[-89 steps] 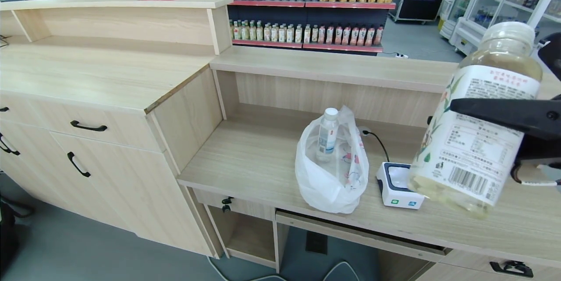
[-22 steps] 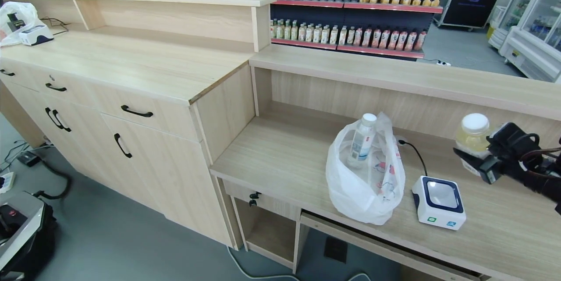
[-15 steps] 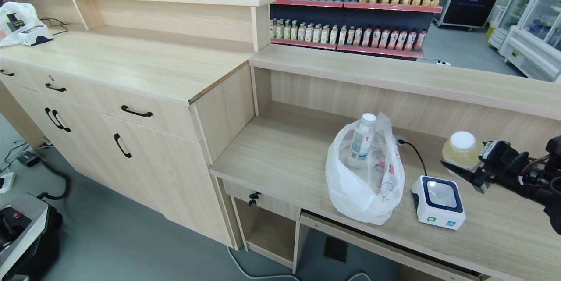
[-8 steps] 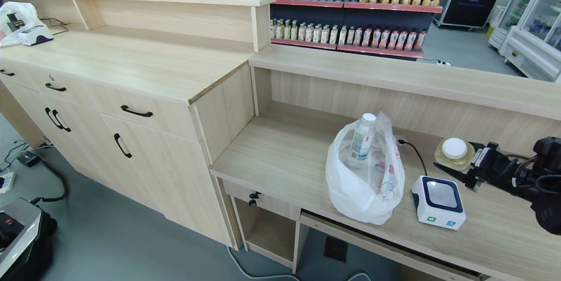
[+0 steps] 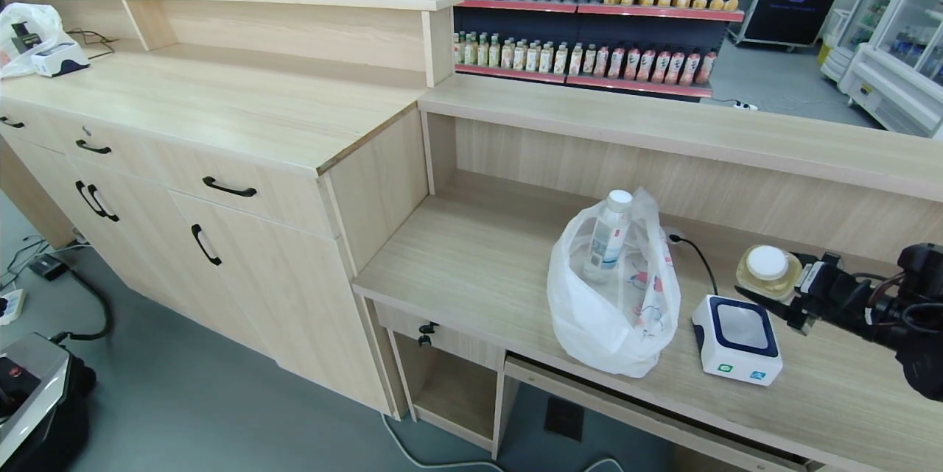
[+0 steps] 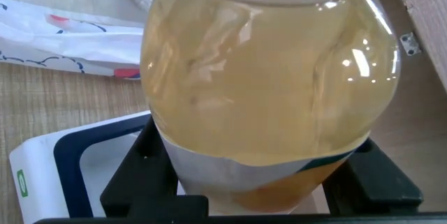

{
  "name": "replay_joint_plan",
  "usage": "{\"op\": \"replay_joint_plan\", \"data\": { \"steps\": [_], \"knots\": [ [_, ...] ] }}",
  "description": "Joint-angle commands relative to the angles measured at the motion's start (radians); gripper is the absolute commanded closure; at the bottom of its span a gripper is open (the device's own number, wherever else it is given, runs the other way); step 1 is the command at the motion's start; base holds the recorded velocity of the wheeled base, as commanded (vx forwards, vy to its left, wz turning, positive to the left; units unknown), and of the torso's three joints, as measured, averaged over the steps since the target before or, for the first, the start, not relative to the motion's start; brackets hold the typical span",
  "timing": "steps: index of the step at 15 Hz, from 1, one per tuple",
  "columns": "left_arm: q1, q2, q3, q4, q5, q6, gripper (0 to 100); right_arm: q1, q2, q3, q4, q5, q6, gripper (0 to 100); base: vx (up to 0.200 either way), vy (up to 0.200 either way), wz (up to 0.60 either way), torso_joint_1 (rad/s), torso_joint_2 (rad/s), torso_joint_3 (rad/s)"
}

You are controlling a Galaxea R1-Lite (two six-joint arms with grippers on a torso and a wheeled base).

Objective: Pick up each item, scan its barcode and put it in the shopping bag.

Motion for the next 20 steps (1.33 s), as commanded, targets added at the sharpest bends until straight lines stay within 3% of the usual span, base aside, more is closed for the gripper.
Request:
{"op": "replay_joint_plan", "data": {
  "steps": [1, 20],
  "knots": [
    [0.0, 0.0, 0.0, 0.0, 0.001, 0.0, 100, 0.003, 0.007, -0.004, -0.001, 0.002, 0.001, 100, 0.0, 0.0, 0.0, 0.0, 0.0, 0.0],
    [0.0, 0.0, 0.0, 0.0, 0.001, 0.0, 100, 0.018, 0.056, -0.035, 0.004, 0.027, -0.001, 100, 0.0, 0.0, 0.0, 0.0, 0.0, 0.0]
  ]
}}
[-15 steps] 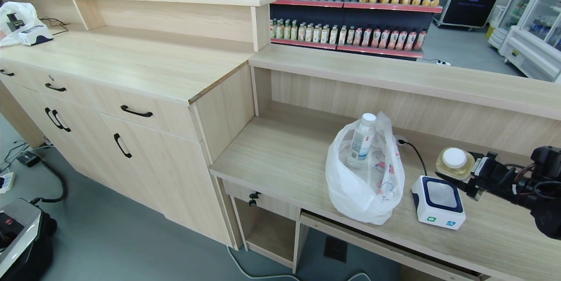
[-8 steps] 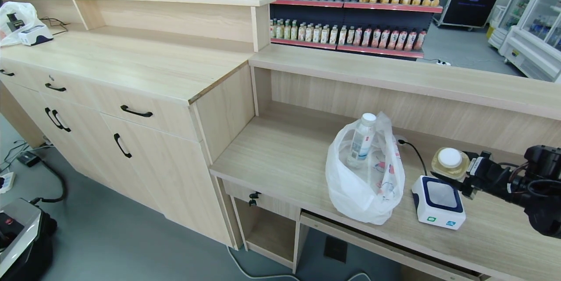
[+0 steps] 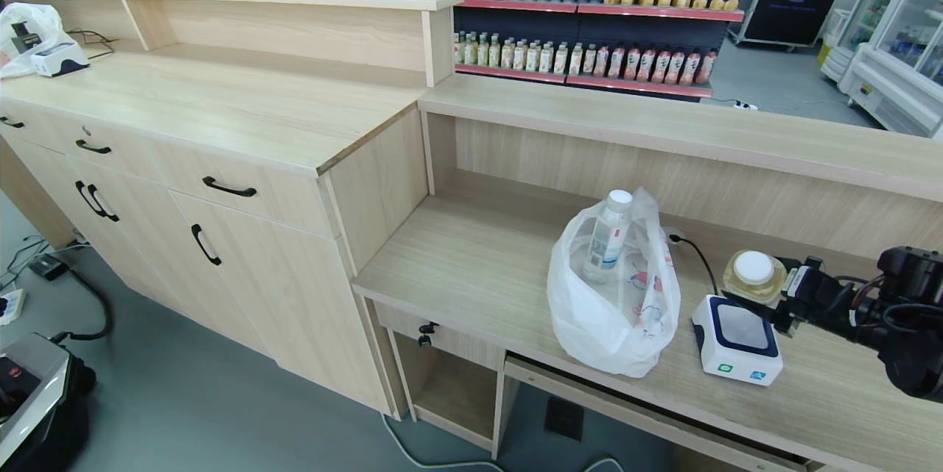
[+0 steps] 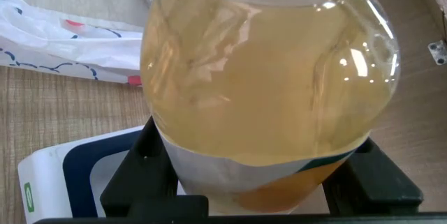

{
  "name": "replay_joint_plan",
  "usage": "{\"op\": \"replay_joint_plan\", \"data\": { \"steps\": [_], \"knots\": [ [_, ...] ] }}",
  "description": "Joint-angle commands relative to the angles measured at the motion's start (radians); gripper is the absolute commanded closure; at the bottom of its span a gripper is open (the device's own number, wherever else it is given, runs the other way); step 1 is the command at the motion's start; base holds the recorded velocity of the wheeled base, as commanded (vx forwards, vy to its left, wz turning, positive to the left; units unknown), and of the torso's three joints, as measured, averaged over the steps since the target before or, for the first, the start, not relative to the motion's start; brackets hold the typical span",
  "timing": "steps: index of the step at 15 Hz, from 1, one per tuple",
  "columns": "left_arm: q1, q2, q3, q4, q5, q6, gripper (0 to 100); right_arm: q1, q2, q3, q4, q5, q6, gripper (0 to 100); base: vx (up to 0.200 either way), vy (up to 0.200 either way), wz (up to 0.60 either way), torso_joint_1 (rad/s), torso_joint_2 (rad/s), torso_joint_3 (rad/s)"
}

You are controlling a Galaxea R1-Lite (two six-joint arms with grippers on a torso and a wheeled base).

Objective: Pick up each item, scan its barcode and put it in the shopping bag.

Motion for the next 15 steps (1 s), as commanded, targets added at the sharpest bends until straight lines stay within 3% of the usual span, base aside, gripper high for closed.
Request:
{"op": "replay_joint_plan", "data": {
  "steps": [1, 9, 11, 13, 15],
  "knots": [
    [0.0, 0.0, 0.0, 0.0, 0.0, 0.0, 100, -0.004, 0.002, 0.001, -0.001, 0.0, 0.0, 100, 0.0, 0.0, 0.0, 0.0, 0.0, 0.0],
    [0.0, 0.0, 0.0, 0.0, 0.0, 0.0, 100, -0.012, -0.029, -0.022, 0.002, 0.0, 0.02, 100, 0.0, 0.0, 0.0, 0.0, 0.0, 0.0],
    [0.0, 0.0, 0.0, 0.0, 0.0, 0.0, 100, -0.125, -0.301, 0.026, 0.217, -0.006, 0.245, 100, 0.0, 0.0, 0.0, 0.0, 0.0, 0.0],
    [0.0, 0.0, 0.0, 0.0, 0.0, 0.0, 100, -0.267, -0.511, 0.03, 0.512, -0.007, 0.301, 100, 0.0, 0.0, 0.0, 0.0, 0.0, 0.0],
    [0.0, 0.0, 0.0, 0.0, 0.0, 0.0, 100, -0.38, -0.626, 0.038, 0.688, -0.006, 0.302, 100, 0.0, 0.0, 0.0, 0.0, 0.0, 0.0]
  ]
}}
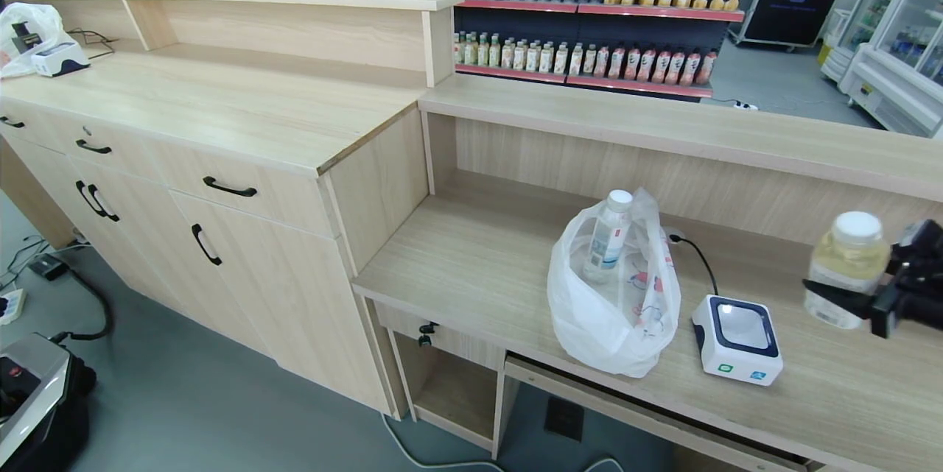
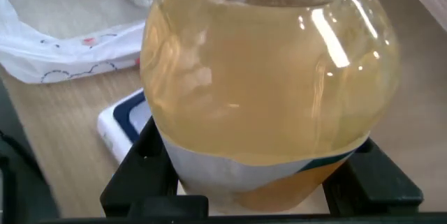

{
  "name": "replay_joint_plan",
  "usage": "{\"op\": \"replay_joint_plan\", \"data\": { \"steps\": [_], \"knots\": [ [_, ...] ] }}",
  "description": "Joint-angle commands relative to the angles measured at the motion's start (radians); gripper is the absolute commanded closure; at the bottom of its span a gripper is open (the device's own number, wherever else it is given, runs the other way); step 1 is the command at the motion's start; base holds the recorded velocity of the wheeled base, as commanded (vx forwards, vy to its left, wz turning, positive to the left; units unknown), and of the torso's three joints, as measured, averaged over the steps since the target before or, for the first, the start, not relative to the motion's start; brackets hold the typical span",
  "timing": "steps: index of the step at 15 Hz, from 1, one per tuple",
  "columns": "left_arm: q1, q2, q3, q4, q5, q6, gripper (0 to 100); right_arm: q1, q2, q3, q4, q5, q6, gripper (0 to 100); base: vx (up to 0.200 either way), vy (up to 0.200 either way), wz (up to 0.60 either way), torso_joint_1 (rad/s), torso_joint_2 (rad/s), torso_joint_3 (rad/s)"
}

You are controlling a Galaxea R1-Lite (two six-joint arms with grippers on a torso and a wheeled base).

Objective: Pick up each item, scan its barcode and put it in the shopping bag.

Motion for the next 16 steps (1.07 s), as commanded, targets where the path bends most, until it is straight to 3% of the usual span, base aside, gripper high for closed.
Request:
{"op": "replay_joint_plan", "data": {
  "steps": [1, 4, 8, 13, 16],
  "knots": [
    [0.0, 0.0, 0.0, 0.0, 0.0, 0.0, 100, -0.188, -0.275, 0.02, 0.213, -0.002, 0.051, 100, 0.0, 0.0, 0.0, 0.0, 0.0, 0.0],
    [0.0, 0.0, 0.0, 0.0, 0.0, 0.0, 100, -0.235, -0.3, 0.011, 0.247, 0.0, 0.061, 100, 0.0, 0.0, 0.0, 0.0, 0.0, 0.0],
    [0.0, 0.0, 0.0, 0.0, 0.0, 0.0, 100, -0.229, -0.306, 0.008, 0.261, 0.006, 0.078, 100, 0.0, 0.0, 0.0, 0.0, 0.0, 0.0],
    [0.0, 0.0, 0.0, 0.0, 0.0, 0.0, 100, -0.182, -0.314, -0.032, 0.294, 0.006, 0.382, 100, 0.0, 0.0, 0.0, 0.0, 0.0, 0.0],
    [0.0, 0.0, 0.0, 0.0, 0.0, 0.0, 100, -0.173, -0.308, -0.036, 0.294, -0.032, 0.386, 100, 0.0, 0.0, 0.0, 0.0, 0.0, 0.0]
  ]
}}
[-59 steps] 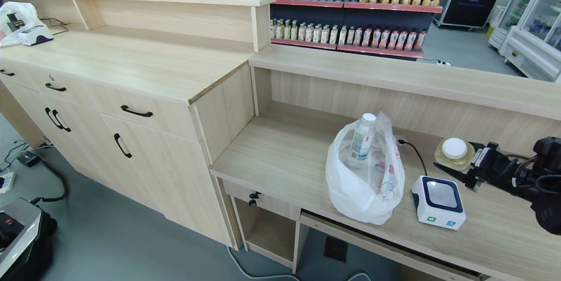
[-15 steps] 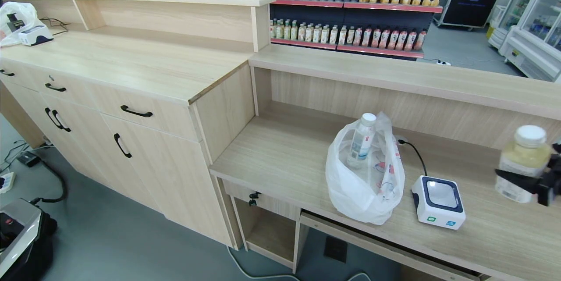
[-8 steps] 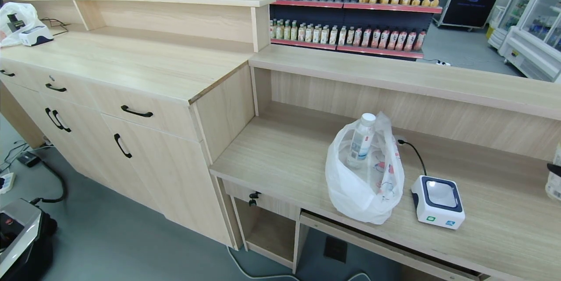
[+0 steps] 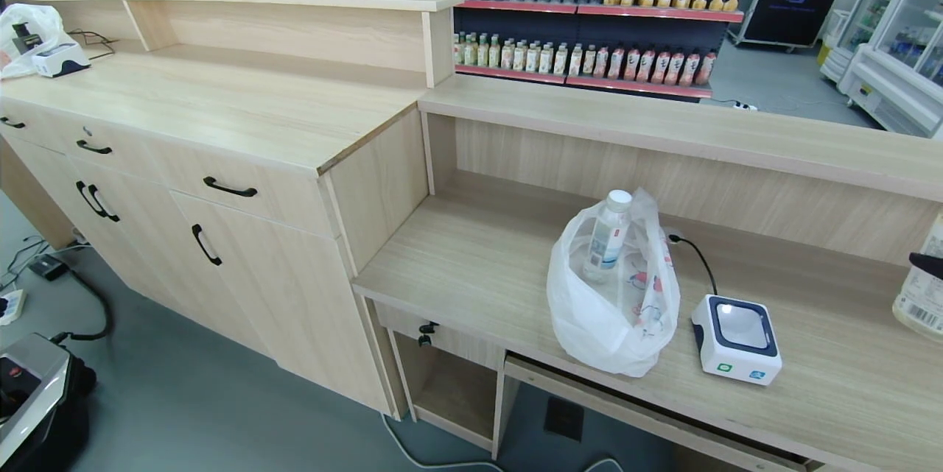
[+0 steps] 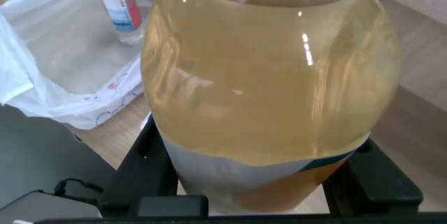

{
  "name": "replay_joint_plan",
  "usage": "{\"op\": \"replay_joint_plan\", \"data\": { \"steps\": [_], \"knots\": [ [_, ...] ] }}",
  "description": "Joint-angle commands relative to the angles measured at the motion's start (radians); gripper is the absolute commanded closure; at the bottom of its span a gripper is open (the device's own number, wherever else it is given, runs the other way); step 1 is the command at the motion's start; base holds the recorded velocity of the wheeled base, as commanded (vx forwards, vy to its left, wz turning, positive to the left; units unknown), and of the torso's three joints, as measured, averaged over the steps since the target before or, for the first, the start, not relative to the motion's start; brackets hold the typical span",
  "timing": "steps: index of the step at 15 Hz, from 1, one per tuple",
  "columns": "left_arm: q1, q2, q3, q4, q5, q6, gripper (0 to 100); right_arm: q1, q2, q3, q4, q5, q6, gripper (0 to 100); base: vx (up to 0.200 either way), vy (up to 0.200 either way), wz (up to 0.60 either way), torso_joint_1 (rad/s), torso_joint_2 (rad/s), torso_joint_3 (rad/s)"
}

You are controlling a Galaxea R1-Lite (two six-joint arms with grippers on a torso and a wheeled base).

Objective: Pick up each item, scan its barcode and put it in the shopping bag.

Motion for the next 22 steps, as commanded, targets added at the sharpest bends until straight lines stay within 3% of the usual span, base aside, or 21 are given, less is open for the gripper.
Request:
{"op": "replay_joint_plan", "data": {
  "steps": [1, 2, 4, 6, 8, 12, 14, 19, 22],
  "knots": [
    [0.0, 0.0, 0.0, 0.0, 0.001, 0.0, 100, 0.015, 0.006, -0.011, -0.001, -0.045, 0.003, 100, 0.0, 0.0, 0.0, 0.0, 0.0, 0.0],
    [0.0, 0.0, 0.0, 0.0, 0.001, 0.0, 100, 0.03, 0.011, -0.017, -0.005, -0.088, 0.02, 100, 0.0, 0.0, 0.0, 0.0, 0.0, 0.0],
    [0.0, 0.0, 0.0, 0.0, 0.001, 0.0, 100, 0.105, 0.022, -0.018, -0.061, -0.285, 0.129, 100, 0.0, 0.0, 0.0, 0.0, 0.0, 0.0],
    [0.0, 0.0, 0.0, 0.0, 0.001, 0.0, 100, 0.217, 0.048, 0.028, -0.272, -0.473, 0.282, 100, 0.0, 0.0, 0.0, 0.0, 0.0, 0.0],
    [0.0, 0.0, 0.0, 0.0, 0.001, 0.0, 100, 0.283, 0.078, 0.14, -0.552, -0.498, 0.273, 100, 0.0, 0.0, 0.0, 0.0, 0.0, 0.0],
    [0.0, 0.0, 0.0, 0.0, 0.001, 0.0, 100, 0.317, 0.108, 0.146, -0.611, -0.61, 0.06, 100, 0.0, 0.0, 0.0, 0.0, 0.0, 0.0],
    [0.0, 0.0, 0.0, 0.0, 0.001, 0.0, 100, 0.326, 0.118, 0.15, -0.636, -0.607, 0.032, 100, 0.0, 0.0, 0.0, 0.0, 0.0, 0.0],
    [0.0, 0.0, 0.0, 0.0, 0.001, 0.0, 100, 0.47, 0.161, 0.173, -0.78, -0.591, 0.037, 100, 0.0, 0.0, 0.6, 0.0, 0.0, 0.006],
    [0.0, 0.0, 0.0, 0.0, 0.001, 0.0, 100, 0.5, 0.189, 0.172, -0.694, -0.308, 0.149, 100, 0.0, 0.0, 0.2, 0.001, 0.0, 0.001]
  ]
}}
